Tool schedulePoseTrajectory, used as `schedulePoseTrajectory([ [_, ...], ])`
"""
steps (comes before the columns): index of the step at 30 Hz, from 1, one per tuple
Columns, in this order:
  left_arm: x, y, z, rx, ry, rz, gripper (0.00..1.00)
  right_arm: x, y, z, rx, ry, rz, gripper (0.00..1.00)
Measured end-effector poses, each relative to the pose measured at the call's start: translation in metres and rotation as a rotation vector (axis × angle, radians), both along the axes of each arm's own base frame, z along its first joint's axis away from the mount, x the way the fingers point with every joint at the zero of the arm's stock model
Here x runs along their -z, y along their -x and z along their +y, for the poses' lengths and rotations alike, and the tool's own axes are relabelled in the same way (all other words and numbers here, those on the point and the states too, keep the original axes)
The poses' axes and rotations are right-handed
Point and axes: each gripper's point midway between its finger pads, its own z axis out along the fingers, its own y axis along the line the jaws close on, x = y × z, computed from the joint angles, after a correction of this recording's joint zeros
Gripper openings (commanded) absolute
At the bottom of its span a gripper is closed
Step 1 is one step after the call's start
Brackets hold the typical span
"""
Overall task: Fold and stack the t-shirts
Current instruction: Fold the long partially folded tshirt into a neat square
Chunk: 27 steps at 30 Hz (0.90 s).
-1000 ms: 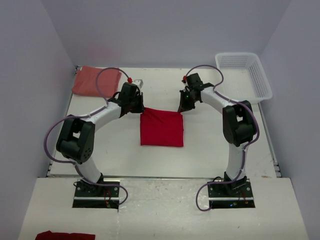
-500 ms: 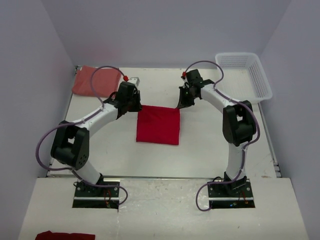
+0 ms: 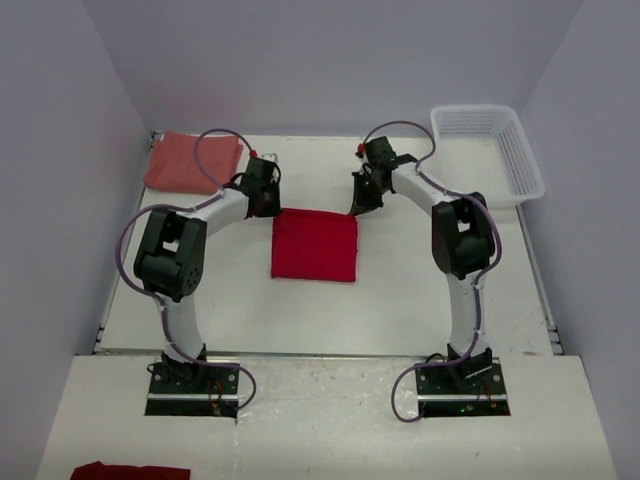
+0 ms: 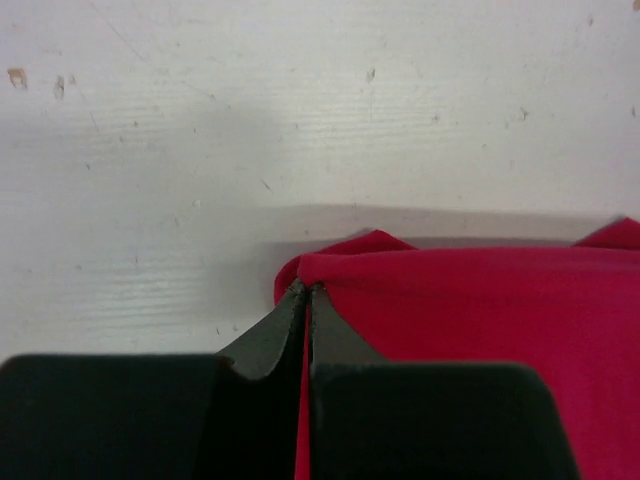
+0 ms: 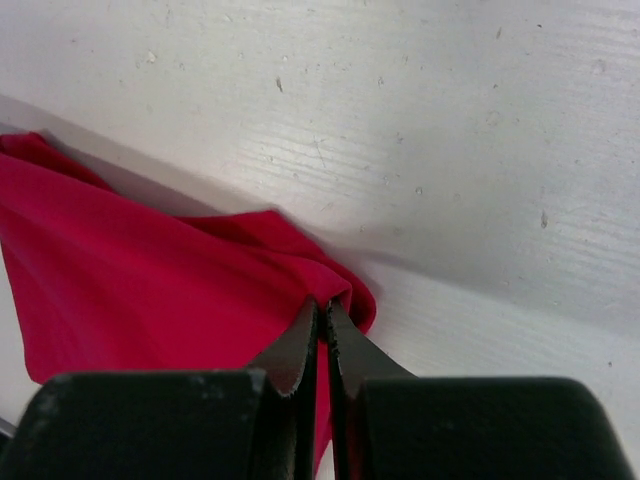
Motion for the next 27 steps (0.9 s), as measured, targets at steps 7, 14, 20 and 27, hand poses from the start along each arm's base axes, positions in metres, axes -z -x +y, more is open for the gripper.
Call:
schedulePoseTrajectory([
  [7, -0.017, -0.022, 0.011, -0.036, -0.034, -0.057, 0.46, -0.004, -0.013, 0.002, -0.004, 0.003, -0.012, 0.04],
  [14, -0.021, -0.025, 0.027, -0.096, -0.06, -0.073, 0.55, -0.002, -0.022, -0.009, 0.012, 0.031, -0.022, 0.37],
  [20, -0.051, -0.002, 0.017, -0.056, 0.034, -0.097, 0.54, -0.001, -0.027, -0.02, 0.03, 0.073, -0.04, 0.44],
  [27, -0.042, 0.046, -0.006, 0.039, 0.206, -0.033, 0.49, -0.01, -0.022, -0.021, 0.027, 0.068, -0.052, 0.44],
])
